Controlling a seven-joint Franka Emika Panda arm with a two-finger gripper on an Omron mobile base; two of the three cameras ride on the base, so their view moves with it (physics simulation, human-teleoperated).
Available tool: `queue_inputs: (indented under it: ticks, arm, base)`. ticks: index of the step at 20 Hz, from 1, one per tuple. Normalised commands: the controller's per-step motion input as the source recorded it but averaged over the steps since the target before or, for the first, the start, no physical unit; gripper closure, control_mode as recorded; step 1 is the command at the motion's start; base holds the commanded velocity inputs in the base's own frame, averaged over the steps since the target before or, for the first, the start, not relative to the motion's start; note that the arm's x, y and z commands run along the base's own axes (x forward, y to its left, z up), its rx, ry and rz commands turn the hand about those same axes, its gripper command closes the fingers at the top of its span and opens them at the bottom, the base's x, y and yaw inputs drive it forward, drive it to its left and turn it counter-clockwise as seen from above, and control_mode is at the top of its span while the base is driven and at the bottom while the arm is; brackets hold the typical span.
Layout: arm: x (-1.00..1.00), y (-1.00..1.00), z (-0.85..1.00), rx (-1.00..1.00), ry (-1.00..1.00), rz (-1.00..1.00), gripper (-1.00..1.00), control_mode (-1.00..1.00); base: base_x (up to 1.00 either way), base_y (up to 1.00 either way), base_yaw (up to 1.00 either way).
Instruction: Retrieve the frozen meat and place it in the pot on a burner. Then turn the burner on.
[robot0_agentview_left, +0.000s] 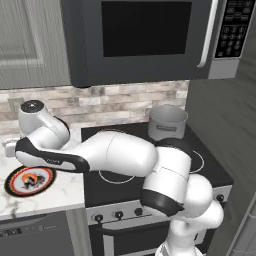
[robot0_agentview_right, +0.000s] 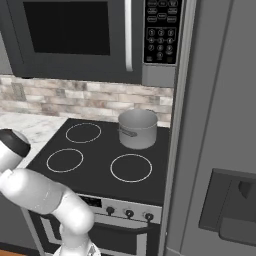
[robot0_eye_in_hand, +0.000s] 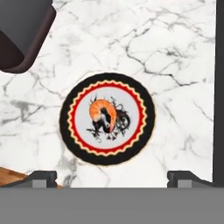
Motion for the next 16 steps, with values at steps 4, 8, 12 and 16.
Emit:
queue_inputs:
  ticks: [4, 8, 12, 16]
  arm:
    - [0.14, 0.2, -0.06, 0.0, 0.0, 0.0, -1.0, -1.0]
    - [0.09, 0.11, -0.06, 0.0, 0.0, 0.0, -1.0, -1.0]
    - [0.03, 0.0, -0.18, 0.0, 0.04, 0.0, -1.0, -1.0]
    - [0.02, 0.0, -0.29, 0.0, 0.09, 0.0, -1.0, -1.0]
  base:
    - [0.0, 0.0, 0.0]
    - [0.0, 0.0, 0.0]
    - [0.0, 0.0, 0.0]
    - [0.0, 0.0, 0.0]
